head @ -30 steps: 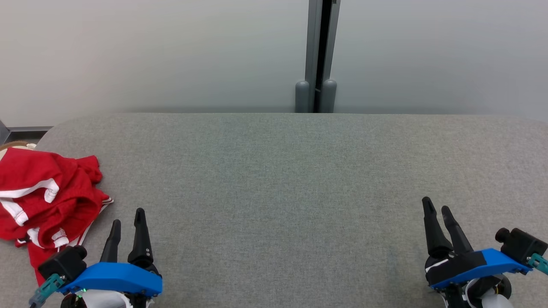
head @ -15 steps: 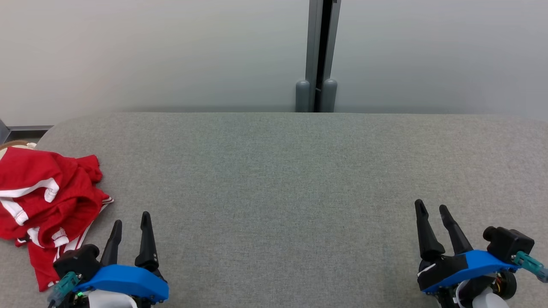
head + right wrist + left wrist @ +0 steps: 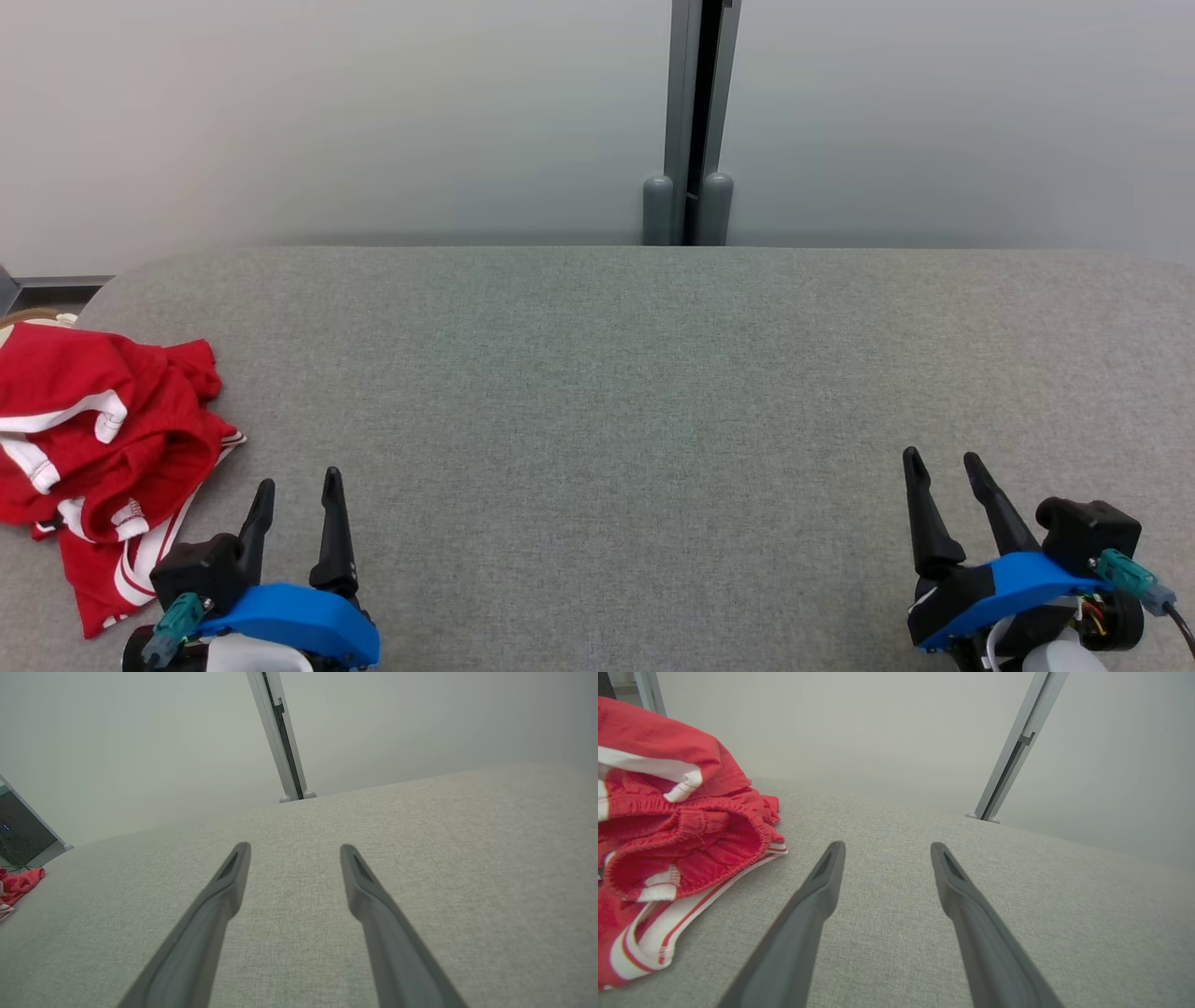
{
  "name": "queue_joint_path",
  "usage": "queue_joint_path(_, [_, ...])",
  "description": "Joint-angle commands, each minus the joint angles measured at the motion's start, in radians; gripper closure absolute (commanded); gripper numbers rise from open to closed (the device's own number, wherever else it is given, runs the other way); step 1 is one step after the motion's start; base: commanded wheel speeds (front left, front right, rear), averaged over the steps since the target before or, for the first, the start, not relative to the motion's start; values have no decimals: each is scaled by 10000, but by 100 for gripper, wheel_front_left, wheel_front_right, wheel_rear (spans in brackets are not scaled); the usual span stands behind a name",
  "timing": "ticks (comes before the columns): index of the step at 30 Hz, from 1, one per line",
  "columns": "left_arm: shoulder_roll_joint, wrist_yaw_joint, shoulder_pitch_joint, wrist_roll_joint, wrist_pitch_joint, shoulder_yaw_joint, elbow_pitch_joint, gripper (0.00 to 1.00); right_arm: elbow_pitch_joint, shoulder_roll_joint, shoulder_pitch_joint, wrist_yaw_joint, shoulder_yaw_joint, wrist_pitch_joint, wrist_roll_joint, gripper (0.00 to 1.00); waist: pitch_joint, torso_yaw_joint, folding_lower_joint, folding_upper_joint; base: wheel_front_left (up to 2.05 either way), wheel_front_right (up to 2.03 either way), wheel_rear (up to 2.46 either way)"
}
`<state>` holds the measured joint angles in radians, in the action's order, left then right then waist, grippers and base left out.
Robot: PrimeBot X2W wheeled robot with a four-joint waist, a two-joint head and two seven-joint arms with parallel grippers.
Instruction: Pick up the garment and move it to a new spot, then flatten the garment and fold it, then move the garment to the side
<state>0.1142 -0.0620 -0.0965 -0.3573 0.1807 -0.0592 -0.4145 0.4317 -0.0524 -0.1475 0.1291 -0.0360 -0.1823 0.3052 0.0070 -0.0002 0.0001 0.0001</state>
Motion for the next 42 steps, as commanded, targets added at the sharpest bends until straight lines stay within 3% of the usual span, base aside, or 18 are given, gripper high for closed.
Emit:
queue_joint_path(1, [38,40,-176,235,103,-36,18,0,-4,0,-200,23,-37,-85,-280,0,-4,-6,-1,-1,0,0,0])
queue_joint_path(33, [-190,219,109,2747,746,225,-453,0,728,10,-141,17,-432,-726,-3014,0,-18,-60,-1,-1,0,0,0])
queue_joint_path(42, [-252,193,80,3174,860,357,-580,0,747,8,-171,18,-213,-845,-3466,0,52,303,-1,-1,0,0,0])
